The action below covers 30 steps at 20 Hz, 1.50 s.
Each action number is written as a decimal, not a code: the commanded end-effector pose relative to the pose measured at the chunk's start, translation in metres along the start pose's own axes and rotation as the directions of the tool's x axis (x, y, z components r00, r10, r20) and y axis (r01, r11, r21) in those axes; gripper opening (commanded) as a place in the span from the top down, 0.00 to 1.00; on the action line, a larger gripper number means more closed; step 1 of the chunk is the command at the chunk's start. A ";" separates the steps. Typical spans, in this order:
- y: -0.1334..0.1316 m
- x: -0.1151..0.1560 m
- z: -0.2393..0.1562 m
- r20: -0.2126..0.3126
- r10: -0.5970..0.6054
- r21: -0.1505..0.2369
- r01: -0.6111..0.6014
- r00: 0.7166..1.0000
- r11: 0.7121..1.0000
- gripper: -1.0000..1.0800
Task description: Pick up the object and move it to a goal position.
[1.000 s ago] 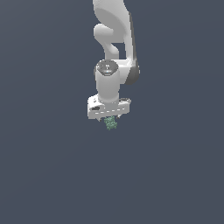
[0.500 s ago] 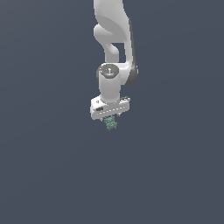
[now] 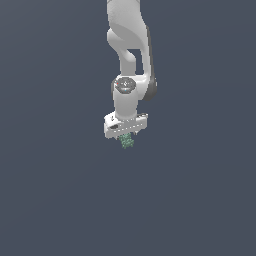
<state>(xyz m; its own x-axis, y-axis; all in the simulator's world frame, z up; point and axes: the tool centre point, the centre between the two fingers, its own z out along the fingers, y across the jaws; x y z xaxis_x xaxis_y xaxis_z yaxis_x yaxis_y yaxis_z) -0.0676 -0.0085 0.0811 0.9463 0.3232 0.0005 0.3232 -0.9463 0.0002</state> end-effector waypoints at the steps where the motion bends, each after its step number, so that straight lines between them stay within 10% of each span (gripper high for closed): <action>1: -0.001 -0.001 0.012 0.001 -0.001 0.000 0.001 1.000 1.000 0.04; 10: 0.000 -0.001 0.036 0.001 -0.003 0.000 0.003 1.000 1.000 0.04; 11: 0.000 -0.001 0.036 0.001 -0.003 0.000 0.003 1.000 1.000 1.00; 30: -0.007 0.032 0.016 -0.086 0.000 -0.030 -0.003 0.996 1.000 1.00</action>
<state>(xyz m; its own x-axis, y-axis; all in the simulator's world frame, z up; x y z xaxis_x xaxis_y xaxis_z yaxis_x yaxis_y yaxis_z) -0.0475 0.0034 0.0594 0.9447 0.3220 0.0623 0.3212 -0.9467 0.0226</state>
